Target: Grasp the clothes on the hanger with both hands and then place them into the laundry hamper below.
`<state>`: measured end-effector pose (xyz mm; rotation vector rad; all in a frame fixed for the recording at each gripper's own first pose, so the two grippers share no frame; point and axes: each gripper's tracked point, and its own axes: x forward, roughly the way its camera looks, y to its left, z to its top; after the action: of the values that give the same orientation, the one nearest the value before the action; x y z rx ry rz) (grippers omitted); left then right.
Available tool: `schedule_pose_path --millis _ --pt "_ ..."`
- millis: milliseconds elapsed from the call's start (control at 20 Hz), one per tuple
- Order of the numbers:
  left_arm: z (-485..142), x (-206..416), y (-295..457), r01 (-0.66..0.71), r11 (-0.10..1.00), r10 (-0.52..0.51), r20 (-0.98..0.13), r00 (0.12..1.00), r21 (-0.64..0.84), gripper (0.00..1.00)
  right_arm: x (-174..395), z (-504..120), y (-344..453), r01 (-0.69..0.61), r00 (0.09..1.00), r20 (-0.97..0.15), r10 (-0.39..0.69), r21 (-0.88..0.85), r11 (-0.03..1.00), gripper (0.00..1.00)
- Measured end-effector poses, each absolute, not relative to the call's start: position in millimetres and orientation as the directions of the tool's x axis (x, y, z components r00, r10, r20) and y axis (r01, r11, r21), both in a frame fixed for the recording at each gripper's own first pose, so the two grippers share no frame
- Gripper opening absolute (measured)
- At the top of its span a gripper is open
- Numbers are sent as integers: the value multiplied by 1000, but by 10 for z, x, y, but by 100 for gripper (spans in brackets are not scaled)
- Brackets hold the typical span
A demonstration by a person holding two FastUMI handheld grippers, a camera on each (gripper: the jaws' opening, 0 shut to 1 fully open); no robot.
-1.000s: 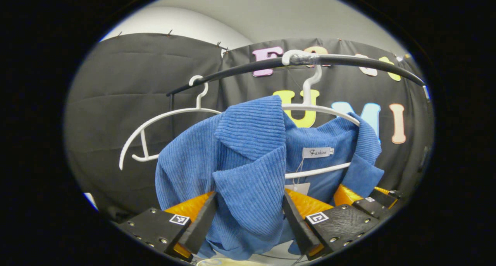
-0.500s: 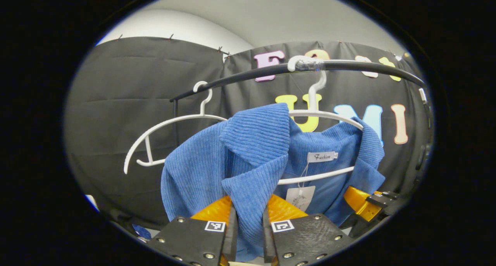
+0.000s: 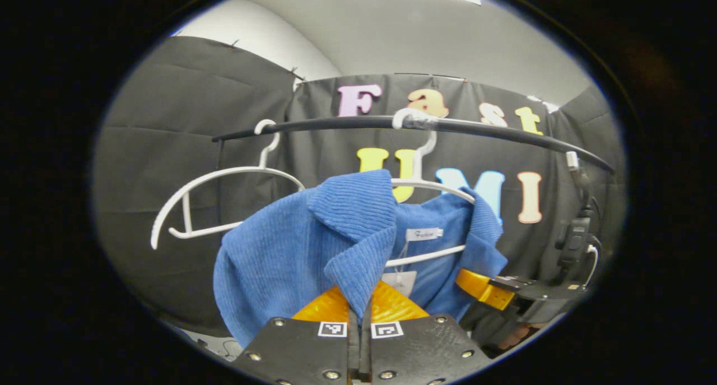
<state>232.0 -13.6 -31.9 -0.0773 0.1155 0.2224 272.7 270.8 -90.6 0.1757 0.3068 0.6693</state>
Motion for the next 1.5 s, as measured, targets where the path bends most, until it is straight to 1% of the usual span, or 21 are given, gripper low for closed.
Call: schedule_pose_path --millis 250,500,650,950,1250,1500 --pt "-136 2243 -264 -100 986 89 -87 992 -136 1 2752 -865 2588 -529 789 -233 568 213 822 0" --pt "137 2056 -142 -53 984 47 -38 998 -170 1 2711 -719 2491 -483 830 -217 514 179 857 0" --pt "347 1964 8 -51 984 52 -3 999 -170 1 2727 -629 2430 -447 853 -205 481 189 874 0" --pt "555 1930 328 -80 985 87 40 995 -155 1 2857 -422 2323 -394 892 -159 423 186 900 0" --pt "697 1834 742 -137 980 146 53 988 -145 1 3027 -234 2151 -336 926 -107 362 201 920 0" --pt "740 1845 963 -164 979 170 39 985 -124 1 3230 -97 2068 -295 946 -69 318 227 928 0"
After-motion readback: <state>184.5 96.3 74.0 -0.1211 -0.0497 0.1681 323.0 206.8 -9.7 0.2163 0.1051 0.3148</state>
